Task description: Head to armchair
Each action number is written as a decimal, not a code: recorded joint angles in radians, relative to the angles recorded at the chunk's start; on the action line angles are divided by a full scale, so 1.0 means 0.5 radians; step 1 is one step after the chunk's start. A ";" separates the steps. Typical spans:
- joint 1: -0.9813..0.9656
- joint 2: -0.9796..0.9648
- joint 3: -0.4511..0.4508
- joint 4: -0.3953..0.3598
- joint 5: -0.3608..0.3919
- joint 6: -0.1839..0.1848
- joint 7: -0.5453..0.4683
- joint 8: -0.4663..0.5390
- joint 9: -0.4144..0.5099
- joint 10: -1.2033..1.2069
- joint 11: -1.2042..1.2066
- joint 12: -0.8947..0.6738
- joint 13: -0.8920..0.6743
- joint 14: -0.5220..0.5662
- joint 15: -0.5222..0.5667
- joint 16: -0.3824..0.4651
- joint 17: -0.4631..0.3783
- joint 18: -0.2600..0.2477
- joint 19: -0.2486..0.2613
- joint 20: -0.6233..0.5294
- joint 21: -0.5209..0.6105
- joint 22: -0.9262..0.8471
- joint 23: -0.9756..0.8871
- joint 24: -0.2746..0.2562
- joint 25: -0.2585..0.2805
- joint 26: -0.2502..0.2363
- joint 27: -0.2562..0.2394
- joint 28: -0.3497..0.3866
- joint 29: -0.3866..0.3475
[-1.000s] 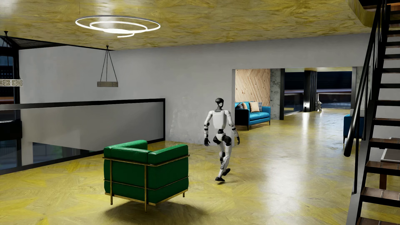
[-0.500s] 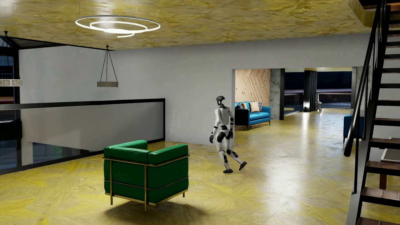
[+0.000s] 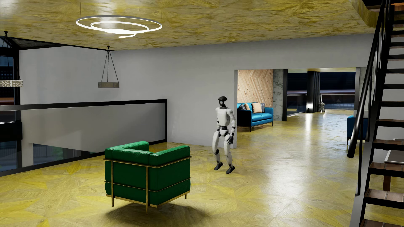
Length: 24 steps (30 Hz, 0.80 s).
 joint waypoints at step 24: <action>-0.516 -0.374 0.016 0.028 0.357 0.140 0.000 0.000 0.134 1.658 0.233 0.162 -0.391 0.090 0.023 -0.066 -0.034 0.000 0.000 -0.321 -0.141 0.135 -0.492 0.000 0.000 0.000 0.000 0.000 0.000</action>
